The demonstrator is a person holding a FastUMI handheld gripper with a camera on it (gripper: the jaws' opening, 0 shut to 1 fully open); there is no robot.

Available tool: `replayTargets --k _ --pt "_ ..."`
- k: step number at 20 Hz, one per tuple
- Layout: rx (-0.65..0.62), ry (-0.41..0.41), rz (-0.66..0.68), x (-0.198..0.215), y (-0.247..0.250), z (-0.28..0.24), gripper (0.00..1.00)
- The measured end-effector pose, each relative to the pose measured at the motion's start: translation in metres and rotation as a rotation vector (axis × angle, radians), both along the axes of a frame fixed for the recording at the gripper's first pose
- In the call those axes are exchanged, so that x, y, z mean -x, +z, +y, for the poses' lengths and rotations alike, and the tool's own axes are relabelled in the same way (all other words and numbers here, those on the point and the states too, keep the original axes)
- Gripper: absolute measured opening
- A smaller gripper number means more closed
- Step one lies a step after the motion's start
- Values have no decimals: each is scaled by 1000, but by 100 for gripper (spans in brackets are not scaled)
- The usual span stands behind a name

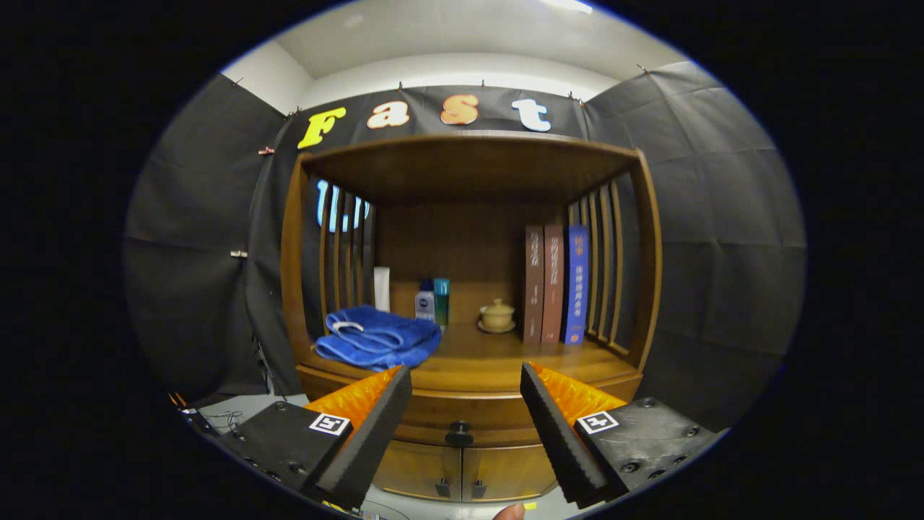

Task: Pull open the drawer, take out the items inside it, and place them on the countertop above the cabinet.

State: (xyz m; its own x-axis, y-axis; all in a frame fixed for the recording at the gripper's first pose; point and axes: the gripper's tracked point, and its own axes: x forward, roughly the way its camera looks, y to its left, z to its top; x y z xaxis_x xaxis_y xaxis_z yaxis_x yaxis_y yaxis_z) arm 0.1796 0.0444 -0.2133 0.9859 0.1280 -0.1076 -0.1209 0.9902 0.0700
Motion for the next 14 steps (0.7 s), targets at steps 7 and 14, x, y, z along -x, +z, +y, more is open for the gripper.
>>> replayTargets --k 7,14 --pt "25 -1 130 -50 -118 19 99" --pt "14 -25 199 -68 -160 24 74"
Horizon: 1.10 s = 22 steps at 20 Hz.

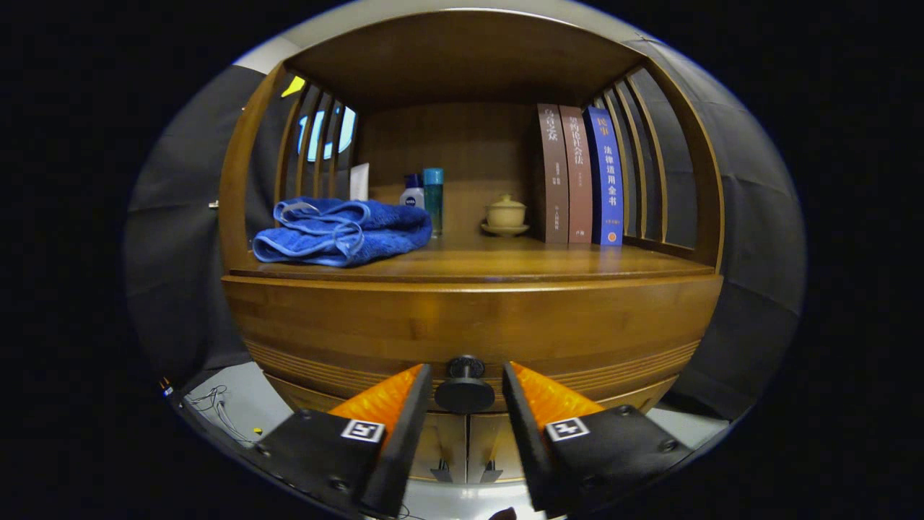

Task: Pull open the drawer, take out the items inside it, and place them on the countertop above the cabinet.

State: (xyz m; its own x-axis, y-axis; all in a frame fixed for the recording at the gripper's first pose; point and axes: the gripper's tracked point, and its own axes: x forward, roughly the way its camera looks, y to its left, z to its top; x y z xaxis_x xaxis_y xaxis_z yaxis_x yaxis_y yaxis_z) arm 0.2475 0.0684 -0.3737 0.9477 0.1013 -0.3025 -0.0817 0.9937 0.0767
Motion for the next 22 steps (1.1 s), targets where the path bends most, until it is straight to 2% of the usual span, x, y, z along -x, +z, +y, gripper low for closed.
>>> replayTargets --k 2,5,6,7,9,10,11,12,15,22 --pt "8 -13 15 -1 -4 -2 56" --pt "28 -16 -6 2 0 0 56" --pt "36 -14 -8 -6 -3 -2 49" --pt "48 -14 -8 1 0 -3 49" --pt "55 -2 -17 -6 -3 1 42" --pt "45 10 -15 -2 -4 1 33" --pt "23 10 -10 -4 5 0 34" --pt "10 7 -1 0 -2 -1 25" --pt "-2 3 6 16 1 -2 25" --pt "-39 3 12 85 10 -9 25"
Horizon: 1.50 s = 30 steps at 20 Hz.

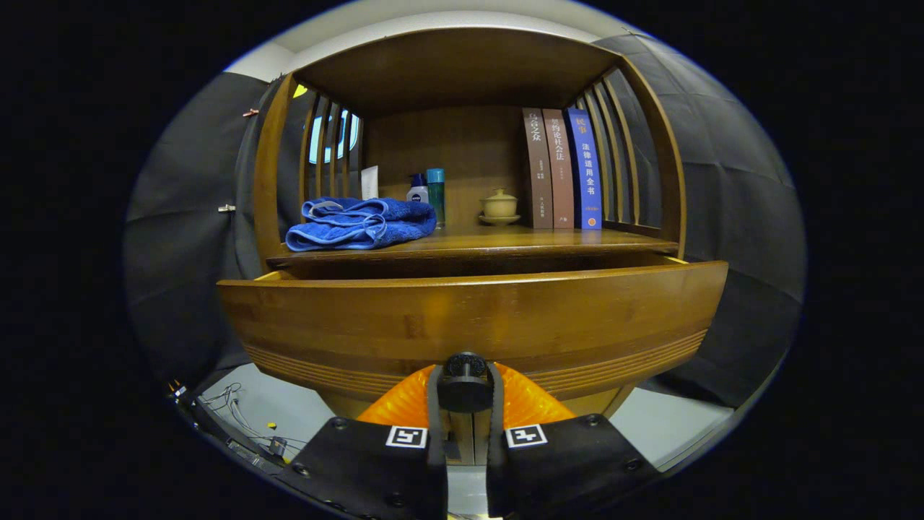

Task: Pull open the drawer, take out the items inside it, and place them on the countertop above the cabinet.

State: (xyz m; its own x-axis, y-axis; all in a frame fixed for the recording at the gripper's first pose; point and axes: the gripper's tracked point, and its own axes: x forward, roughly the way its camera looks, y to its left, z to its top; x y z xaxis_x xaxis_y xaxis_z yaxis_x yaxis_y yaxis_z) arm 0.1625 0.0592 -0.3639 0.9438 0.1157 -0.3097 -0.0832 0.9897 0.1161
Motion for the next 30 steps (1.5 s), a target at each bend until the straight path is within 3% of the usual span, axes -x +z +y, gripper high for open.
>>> replayTargets --k 8,14,15,19,25,30 --pt "-18 2 12 64 3 -6 25" --pt "3 -7 12 71 -1 -7 25" --pt "10 2 28 72 -4 -5 32" --pt "0 29 58 88 10 -8 97" --pt "56 89 75 113 88 -33 100" --pt "47 183 84 75 180 -36 99"
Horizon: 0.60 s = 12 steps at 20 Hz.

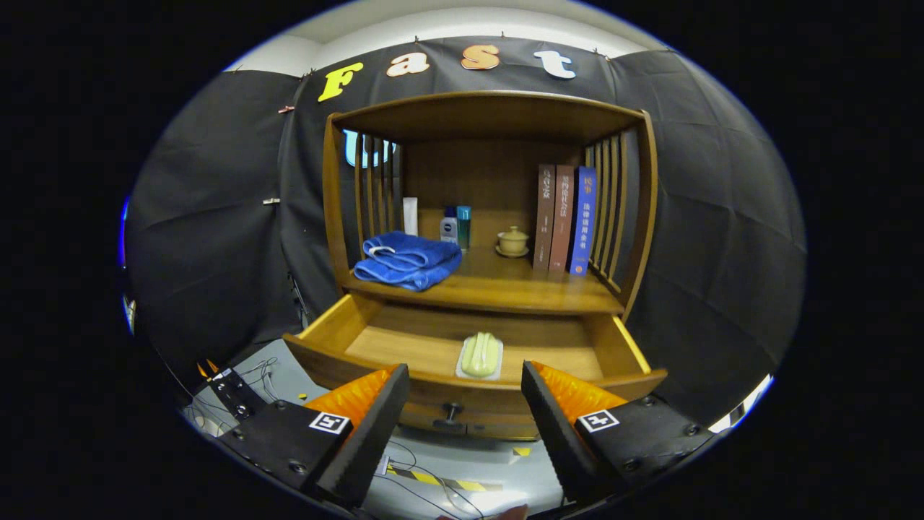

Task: Pull open the drawer, take out the items inside it, and place them on the countertop above the cabinet.

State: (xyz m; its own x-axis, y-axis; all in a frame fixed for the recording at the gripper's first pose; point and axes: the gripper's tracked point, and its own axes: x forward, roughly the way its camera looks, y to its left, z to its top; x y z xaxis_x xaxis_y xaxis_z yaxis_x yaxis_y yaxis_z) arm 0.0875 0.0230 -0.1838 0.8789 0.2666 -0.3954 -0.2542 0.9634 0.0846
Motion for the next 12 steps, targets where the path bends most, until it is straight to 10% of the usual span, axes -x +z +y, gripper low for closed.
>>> replayTargets --k 5,12 --pt "40 39 206 -77 -11 12 98" --pt "150 50 635 -134 -151 24 100"
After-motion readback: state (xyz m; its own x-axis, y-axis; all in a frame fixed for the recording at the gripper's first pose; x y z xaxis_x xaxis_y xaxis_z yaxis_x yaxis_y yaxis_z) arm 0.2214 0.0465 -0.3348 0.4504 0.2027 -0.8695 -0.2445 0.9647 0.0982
